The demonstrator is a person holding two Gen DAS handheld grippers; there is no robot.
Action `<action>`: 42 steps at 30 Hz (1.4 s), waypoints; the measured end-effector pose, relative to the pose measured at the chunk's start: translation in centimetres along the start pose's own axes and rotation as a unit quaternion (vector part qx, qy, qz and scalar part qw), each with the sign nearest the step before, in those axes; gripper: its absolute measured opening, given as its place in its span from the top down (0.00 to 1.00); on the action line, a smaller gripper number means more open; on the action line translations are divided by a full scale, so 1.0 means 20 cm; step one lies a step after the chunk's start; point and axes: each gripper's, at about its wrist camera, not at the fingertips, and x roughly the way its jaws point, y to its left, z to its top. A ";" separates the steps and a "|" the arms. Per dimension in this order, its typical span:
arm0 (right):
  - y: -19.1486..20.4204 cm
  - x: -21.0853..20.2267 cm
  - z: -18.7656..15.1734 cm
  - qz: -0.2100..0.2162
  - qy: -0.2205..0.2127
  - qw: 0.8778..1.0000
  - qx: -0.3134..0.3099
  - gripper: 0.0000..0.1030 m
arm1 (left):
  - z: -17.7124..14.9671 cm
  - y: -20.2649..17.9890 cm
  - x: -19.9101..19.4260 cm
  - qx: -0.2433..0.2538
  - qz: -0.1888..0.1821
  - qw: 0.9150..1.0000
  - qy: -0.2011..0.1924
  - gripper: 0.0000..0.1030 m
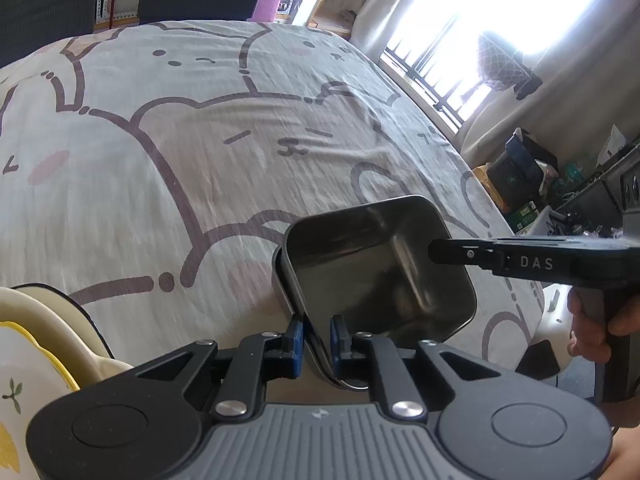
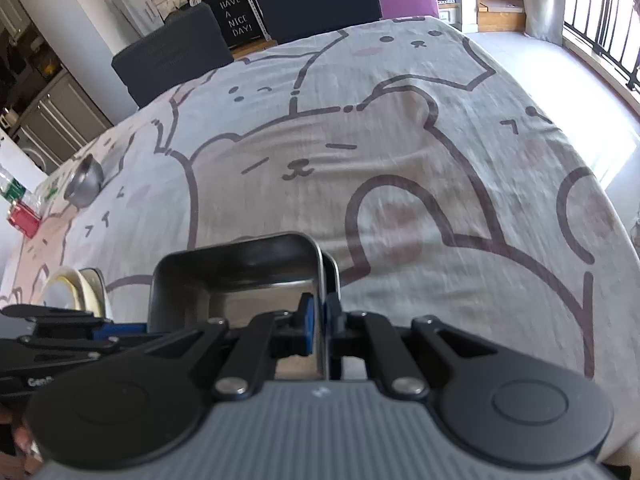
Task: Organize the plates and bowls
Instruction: 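Lift the steel tray with both grippers and carry it to a new spot, then lower the steel tray onto the tablecloth and open both grippers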
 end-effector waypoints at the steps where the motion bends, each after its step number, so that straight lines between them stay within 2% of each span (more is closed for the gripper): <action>1: 0.00 0.00 0.00 -0.002 0.001 1.000 -0.002 0.92 | 0.00 0.00 0.00 0.002 0.002 1.000 0.000 0.87; 9: 0.02 0.03 0.00 -0.011 0.011 1.000 -0.012 0.92 | 0.00 0.01 0.00 0.002 -0.002 1.000 0.003 0.87; 13: 0.02 0.04 0.01 -0.022 0.010 0.999 -0.024 0.97 | -0.02 0.02 0.01 0.013 0.003 1.000 0.005 0.87; 18: 0.01 0.04 0.01 -0.022 0.015 0.999 -0.029 0.97 | -0.03 0.05 0.00 0.004 0.001 1.000 0.005 0.82; 21: 0.03 0.05 0.00 -0.038 0.025 0.998 -0.050 0.93 | -0.03 0.06 0.00 0.000 -0.001 1.000 0.005 0.82; 23: 0.04 0.08 -0.01 -0.056 0.040 0.996 -0.064 0.81 | -0.03 0.06 0.00 -0.003 -0.004 1.000 0.005 0.82; 25: 0.03 0.11 -0.02 -0.065 0.061 0.994 -0.070 0.75 | -0.03 0.07 0.01 -0.009 -0.009 1.000 0.006 0.82; 27: 0.02 0.13 -0.04 -0.058 0.071 0.994 -0.066 0.75 | -0.03 0.08 0.03 -0.016 -0.016 1.000 0.010 0.83; 29: 0.00 0.14 -0.04 -0.038 0.074 0.995 -0.059 0.92 | -0.03 0.08 0.04 -0.025 -0.021 0.999 0.012 0.85; 30: 0.00 0.13 -0.04 -0.030 0.072 0.995 -0.056 0.95 | -0.03 0.09 0.05 -0.027 -0.023 0.999 0.010 0.86; 34: 0.03 0.13 -0.02 -0.043 0.047 0.996 -0.066 0.96 | 0.00 0.08 0.05 -0.025 -0.016 1.000 -0.003 0.87; 42: 0.02 0.17 0.05 -0.049 0.045 0.996 -0.055 0.96 | 0.06 0.10 0.08 -0.035 -0.013 0.999 -0.017 0.87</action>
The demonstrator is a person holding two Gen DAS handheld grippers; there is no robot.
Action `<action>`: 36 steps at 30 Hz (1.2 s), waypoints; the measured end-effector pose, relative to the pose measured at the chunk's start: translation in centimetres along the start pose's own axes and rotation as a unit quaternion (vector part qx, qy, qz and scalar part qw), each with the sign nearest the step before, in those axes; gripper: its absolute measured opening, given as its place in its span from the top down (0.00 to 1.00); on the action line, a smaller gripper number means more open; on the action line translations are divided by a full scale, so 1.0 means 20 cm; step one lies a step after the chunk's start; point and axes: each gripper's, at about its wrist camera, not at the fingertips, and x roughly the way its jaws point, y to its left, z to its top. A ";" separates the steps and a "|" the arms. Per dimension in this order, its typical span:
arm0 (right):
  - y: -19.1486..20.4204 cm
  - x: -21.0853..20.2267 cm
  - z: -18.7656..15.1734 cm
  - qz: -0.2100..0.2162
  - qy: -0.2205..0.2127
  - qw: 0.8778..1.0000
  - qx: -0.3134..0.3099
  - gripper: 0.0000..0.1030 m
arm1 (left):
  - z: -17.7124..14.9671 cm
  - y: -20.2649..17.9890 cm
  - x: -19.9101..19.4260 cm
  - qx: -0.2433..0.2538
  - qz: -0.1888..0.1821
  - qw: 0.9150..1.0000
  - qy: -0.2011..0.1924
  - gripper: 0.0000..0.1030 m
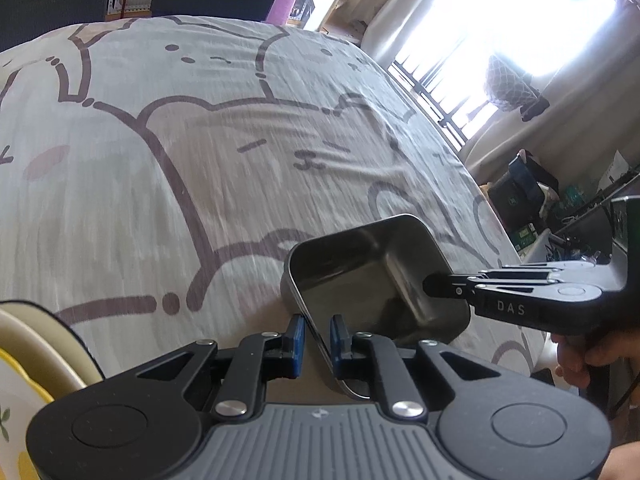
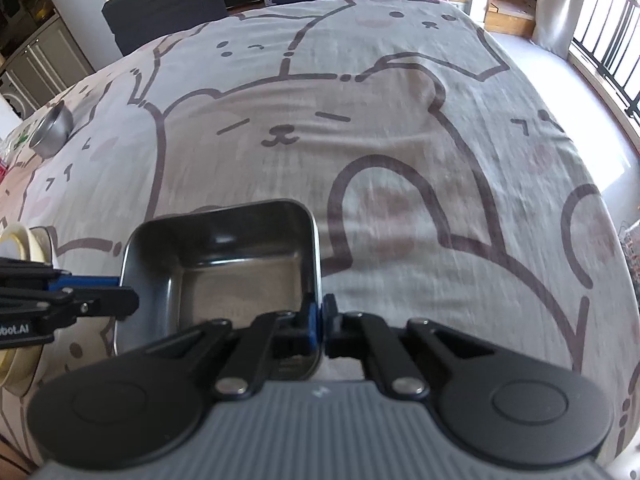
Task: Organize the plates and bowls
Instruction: 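Lower the steel tray onto the tablecloth and open both grippers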
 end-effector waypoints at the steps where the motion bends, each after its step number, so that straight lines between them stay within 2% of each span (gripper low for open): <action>1: 0.00 0.00 0.01 0.001 -0.004 1.000 0.002 0.96 | 0.01 0.00 0.00 -0.002 0.000 1.000 -0.001 0.87; 7: -0.03 0.02 0.01 0.007 -0.011 1.000 0.010 0.96 | 0.02 0.00 0.02 -0.005 0.000 1.000 0.000 0.86; 11: -0.03 0.02 0.00 0.010 -0.009 1.000 0.011 0.92 | 0.02 0.01 0.01 -0.009 -0.004 1.000 0.003 0.62; 12: -0.03 0.01 -0.01 0.008 -0.008 1.000 0.012 0.89 | 0.02 0.00 0.00 -0.007 -0.004 1.000 0.003 0.60; 14: -0.03 0.00 -0.03 0.005 -0.005 1.000 0.014 0.80 | 0.02 0.00 0.00 0.000 0.002 1.000 0.005 0.59; 19: -0.05 -0.05 -0.05 0.010 -0.014 1.000 0.022 0.79 | 0.01 -0.02 -0.02 0.011 0.002 1.000 0.004 0.59; 22: -0.05 -0.11 -0.06 0.021 -0.032 0.999 0.023 0.90 | 0.00 -0.03 -0.03 0.015 -0.001 1.000 0.002 0.59; 26: -0.04 -0.13 -0.05 0.021 -0.036 0.999 0.016 0.97 | 0.00 -0.04 -0.02 0.019 -0.002 1.000 0.003 0.60; 30: -0.03 -0.11 -0.06 0.012 -0.034 0.999 0.004 0.98 | -0.01 -0.05 -0.01 0.039 0.015 0.999 0.007 0.61; 36: -0.04 -0.11 -0.06 0.010 -0.034 0.999 0.000 0.98 | 0.00 -0.02 -0.01 0.026 0.019 0.999 0.010 0.61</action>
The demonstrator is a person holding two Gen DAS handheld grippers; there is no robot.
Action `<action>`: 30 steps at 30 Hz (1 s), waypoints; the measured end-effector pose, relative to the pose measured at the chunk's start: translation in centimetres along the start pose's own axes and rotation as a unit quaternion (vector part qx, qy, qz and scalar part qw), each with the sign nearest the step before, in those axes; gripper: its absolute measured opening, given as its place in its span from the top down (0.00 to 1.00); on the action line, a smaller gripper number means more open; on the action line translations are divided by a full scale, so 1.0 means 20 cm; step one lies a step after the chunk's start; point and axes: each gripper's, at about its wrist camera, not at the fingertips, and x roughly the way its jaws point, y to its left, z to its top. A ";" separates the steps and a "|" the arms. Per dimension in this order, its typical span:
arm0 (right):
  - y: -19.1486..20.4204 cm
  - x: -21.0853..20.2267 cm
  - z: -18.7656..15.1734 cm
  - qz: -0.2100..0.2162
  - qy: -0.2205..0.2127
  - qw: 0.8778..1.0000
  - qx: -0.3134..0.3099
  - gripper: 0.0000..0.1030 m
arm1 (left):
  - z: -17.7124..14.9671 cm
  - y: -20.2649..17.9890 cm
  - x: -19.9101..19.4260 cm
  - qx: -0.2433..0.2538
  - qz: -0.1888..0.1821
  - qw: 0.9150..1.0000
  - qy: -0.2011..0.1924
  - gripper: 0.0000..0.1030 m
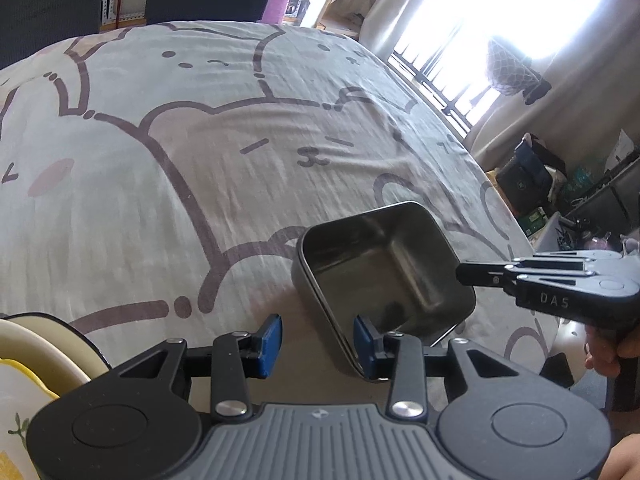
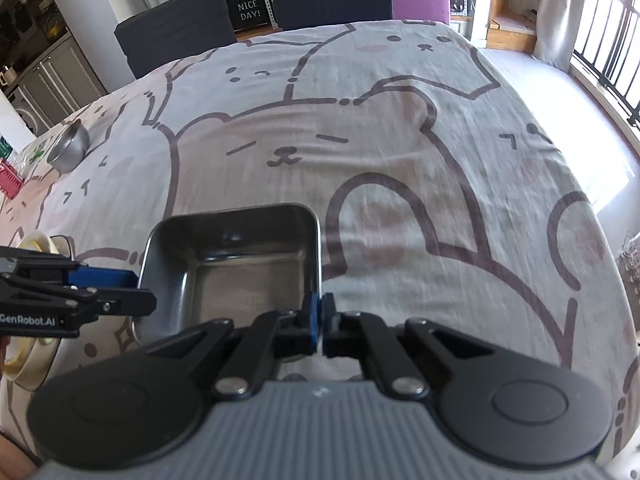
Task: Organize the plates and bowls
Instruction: 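Lower the steel tray onto the tablecloth and open both grippers, then move both grippers to the small round steel bowl and close on its rim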
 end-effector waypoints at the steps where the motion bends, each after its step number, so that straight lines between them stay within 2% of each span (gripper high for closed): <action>1: 0.00 0.00 0.00 -0.001 0.000 1.000 -0.002 0.98 | 0.00 0.00 0.00 -0.003 -0.002 1.000 -0.001 0.61; 5: -0.01 0.00 0.00 0.008 -0.002 1.000 0.010 0.97 | 0.01 -0.01 -0.02 -0.010 -0.009 1.000 -0.007 0.59; 7: -0.01 -0.01 -0.01 0.012 -0.004 1.000 0.014 0.93 | 0.01 -0.02 -0.03 -0.012 -0.009 1.000 -0.008 0.52; 9: -0.01 -0.02 -0.01 0.012 -0.008 1.000 0.016 0.91 | 0.01 -0.02 -0.04 -0.011 -0.007 1.000 -0.010 0.40; 12: -0.01 -0.05 -0.02 0.012 -0.018 1.000 0.016 0.75 | 0.00 -0.04 -0.05 -0.008 -0.005 1.000 -0.013 0.32; 14: -0.01 -0.07 -0.03 0.005 -0.024 1.000 0.016 0.59 | 0.00 -0.04 -0.06 -0.007 -0.003 1.000 -0.016 0.25; 16: 0.00 -0.09 -0.03 0.003 -0.027 0.999 0.016 0.54 | 0.00 -0.03 -0.07 -0.006 -0.001 1.000 -0.020 0.18; 18: 0.00 -0.11 -0.04 -0.003 -0.033 0.999 0.019 0.40 | -0.01 -0.03 -0.09 -0.006 0.002 1.000 -0.027 0.10; 19: 0.00 -0.12 -0.04 -0.011 -0.038 0.999 0.020 0.31 | -0.01 -0.02 -0.10 -0.005 0.005 1.000 -0.030 0.08; 20: 0.00 -0.14 -0.04 -0.018 -0.044 0.999 0.019 0.27 | -0.01 -0.02 -0.11 -0.004 0.008 0.999 -0.033 0.07; 24: 0.00 -0.18 -0.04 -0.026 -0.058 0.998 0.018 0.16 | -0.01 -0.01 -0.15 0.008 0.021 0.998 -0.051 0.00; 26: 0.00 -0.20 -0.04 -0.026 -0.065 0.997 0.020 0.00 | 0.00 0.01 -0.18 0.020 0.035 0.997 -0.063 0.00; 30: 0.01 -0.21 0.00 -0.033 -0.083 0.996 0.026 0.00 | 0.02 0.11 -0.26 0.010 0.057 0.995 -0.086 0.00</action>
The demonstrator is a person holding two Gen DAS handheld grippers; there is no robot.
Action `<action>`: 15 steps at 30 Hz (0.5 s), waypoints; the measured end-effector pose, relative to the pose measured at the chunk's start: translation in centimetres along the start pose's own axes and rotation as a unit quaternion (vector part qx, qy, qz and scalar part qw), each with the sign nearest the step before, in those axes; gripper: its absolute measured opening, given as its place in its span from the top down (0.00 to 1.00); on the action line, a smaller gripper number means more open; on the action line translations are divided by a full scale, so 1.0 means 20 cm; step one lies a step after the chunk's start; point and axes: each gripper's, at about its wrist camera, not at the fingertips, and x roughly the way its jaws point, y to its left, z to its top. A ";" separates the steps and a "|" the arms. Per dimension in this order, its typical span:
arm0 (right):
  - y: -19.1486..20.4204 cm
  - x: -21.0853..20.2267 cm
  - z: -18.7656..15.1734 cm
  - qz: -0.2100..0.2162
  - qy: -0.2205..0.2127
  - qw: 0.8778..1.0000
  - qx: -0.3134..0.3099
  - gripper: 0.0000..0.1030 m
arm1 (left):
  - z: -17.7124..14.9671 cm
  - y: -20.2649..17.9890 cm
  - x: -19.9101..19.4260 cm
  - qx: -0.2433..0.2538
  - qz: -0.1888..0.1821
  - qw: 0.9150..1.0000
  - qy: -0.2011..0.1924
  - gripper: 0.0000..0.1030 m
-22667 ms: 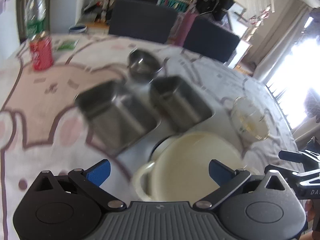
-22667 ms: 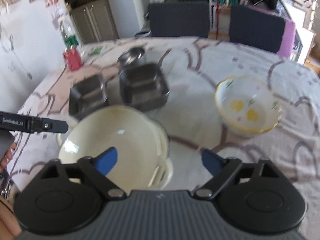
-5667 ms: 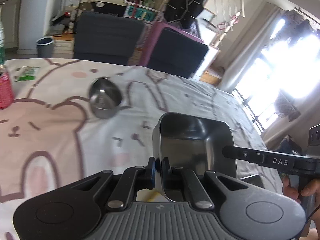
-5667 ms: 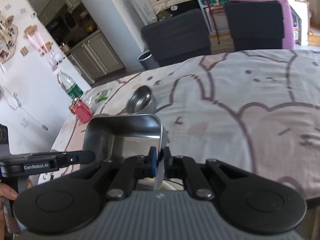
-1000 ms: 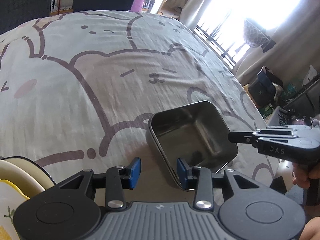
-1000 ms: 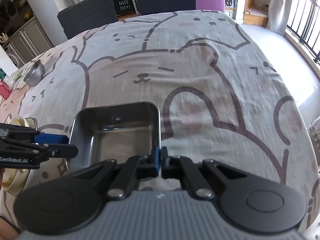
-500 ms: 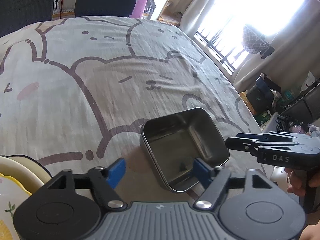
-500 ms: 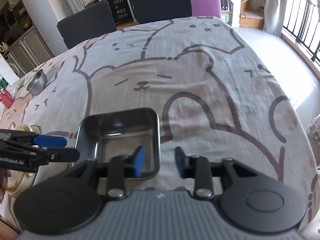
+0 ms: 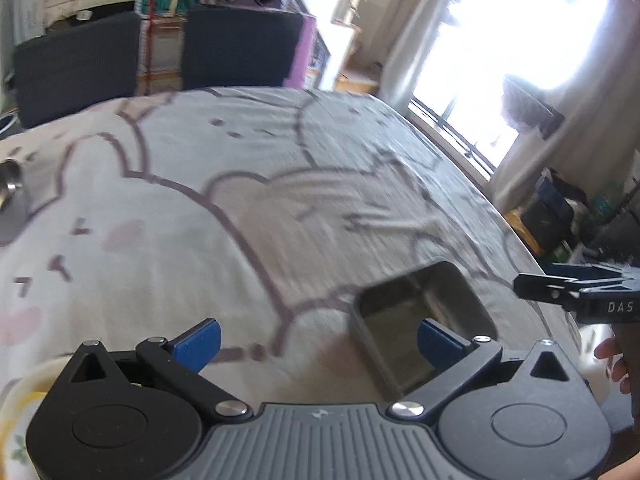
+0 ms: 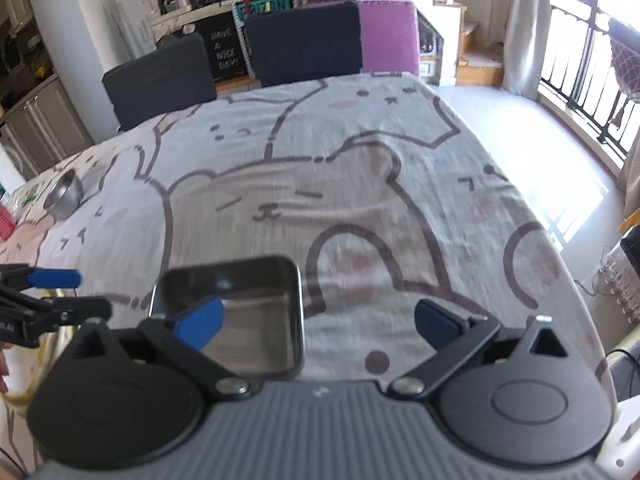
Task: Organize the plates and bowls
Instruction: 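Move both grippers to the small round steel bowl and close on its rim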
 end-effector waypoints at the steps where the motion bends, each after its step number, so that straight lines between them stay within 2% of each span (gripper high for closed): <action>1: 0.01 0.00 0.02 -0.001 -0.006 1.000 0.005 0.00 | 0.01 0.03 -0.02 -0.005 0.005 1.000 -0.003 0.00; 9: 0.20 0.09 0.15 0.004 -0.039 0.999 -0.004 0.00 | 0.08 0.37 -0.21 -0.061 0.044 0.996 -0.043 0.00; 15: 0.48 0.17 0.24 0.024 -0.047 0.998 -0.033 0.00 | 0.11 0.71 -0.33 -0.129 0.080 0.986 -0.065 0.00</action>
